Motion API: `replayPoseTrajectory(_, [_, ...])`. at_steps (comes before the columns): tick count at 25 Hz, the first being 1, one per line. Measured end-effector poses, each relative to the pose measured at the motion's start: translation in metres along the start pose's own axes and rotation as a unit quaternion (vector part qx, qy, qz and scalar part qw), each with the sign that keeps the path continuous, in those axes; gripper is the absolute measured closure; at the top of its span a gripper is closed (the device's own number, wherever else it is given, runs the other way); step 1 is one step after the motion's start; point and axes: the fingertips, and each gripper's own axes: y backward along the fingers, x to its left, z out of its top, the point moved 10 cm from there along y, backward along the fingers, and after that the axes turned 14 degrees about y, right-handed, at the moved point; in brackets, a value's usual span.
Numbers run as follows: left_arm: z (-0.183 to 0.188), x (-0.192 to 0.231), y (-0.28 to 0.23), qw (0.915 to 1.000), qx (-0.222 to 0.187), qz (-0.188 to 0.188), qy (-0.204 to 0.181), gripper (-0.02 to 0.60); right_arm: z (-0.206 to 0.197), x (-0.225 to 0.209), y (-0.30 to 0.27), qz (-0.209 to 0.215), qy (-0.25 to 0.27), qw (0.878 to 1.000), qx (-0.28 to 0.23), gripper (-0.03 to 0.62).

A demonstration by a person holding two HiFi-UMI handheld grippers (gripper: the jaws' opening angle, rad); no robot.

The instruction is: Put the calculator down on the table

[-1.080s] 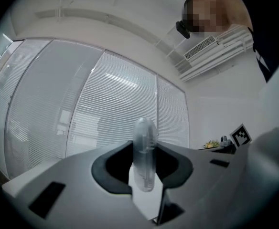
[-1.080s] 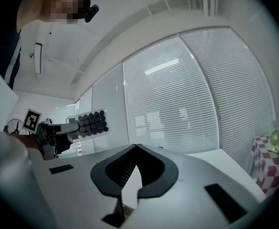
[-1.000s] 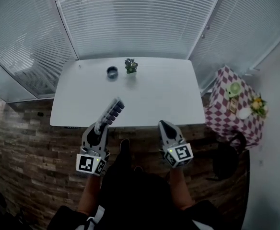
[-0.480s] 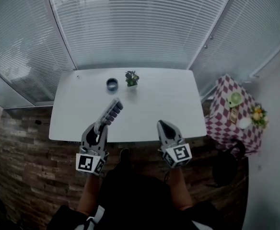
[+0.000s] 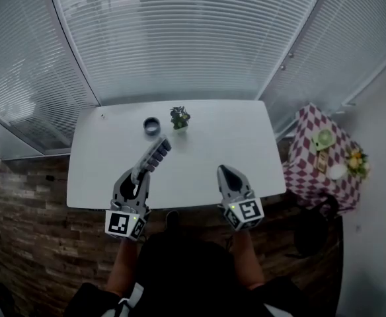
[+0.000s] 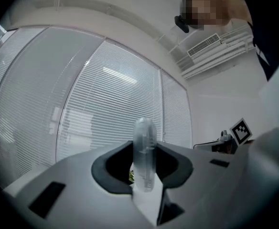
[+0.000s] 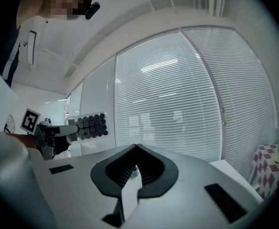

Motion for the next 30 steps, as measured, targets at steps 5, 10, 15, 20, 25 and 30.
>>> replayPoseTrajectory(5, [0.005, 0.013, -0.019, 0.9999, 0.009, -0.012, -0.007, 0.48, 0.001, -0.005, -0.014, -0.008, -0.026, 1.0, 0.002, 0.588])
replayPoseTrajectory(10, [0.012, 0.025, -0.033, 0.9998, 0.015, -0.008, -0.014, 0.48, 0.006, -0.005, -0.032, -0.007, -0.018, 1.0, 0.003, 0.588])
replayPoseTrajectory(15, [0.008, 0.032, -0.036, 0.9989, 0.007, -0.029, 0.037, 0.48, 0.0, -0.003, -0.035, -0.006, -0.031, 0.999, 0.012, 0.588])
replayPoseTrajectory(20, [0.006, 0.045, -0.039, 0.9876, -0.01, -0.045, 0.15, 0.48, 0.01, -0.004, -0.038, -0.016, -0.032, 0.999, 0.016, 0.588])
replayPoseTrajectory(25, [-0.009, 0.059, -0.043, 0.9393, -0.03, -0.059, 0.337, 0.48, 0.004, -0.004, -0.038, -0.02, -0.028, 0.999, 0.018, 0.588])
replayPoseTrajectory(30, [-0.031, 0.072, -0.048, 0.8458, -0.048, -0.037, 0.53, 0.48, 0.002, -0.001, -0.041, -0.014, -0.038, 0.999, 0.021, 0.588])
